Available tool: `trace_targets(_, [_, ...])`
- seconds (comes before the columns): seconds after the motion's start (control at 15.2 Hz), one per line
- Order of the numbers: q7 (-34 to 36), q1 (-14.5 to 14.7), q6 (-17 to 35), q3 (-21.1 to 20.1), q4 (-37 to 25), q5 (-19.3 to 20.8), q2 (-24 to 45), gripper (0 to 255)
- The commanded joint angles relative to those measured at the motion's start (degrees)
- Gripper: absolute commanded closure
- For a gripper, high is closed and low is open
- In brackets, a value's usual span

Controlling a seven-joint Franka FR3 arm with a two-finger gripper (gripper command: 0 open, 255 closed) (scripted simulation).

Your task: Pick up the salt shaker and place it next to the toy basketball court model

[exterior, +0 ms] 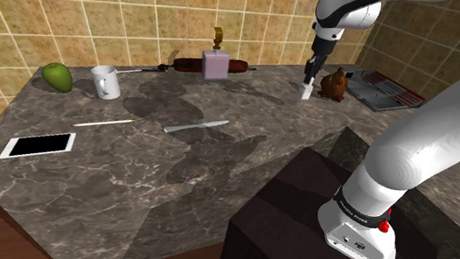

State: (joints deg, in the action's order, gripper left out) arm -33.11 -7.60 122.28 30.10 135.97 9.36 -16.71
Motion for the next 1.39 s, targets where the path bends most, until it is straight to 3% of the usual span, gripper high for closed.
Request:
trace_targets(0.0, [0.1,-0.1,-1.8,-0.3,-1.1,0.2,-0.8,255])
trace_targets(1.32, [0.7,0.1,-17.2,-2.6,-13.1,0.2,-4.3,255])
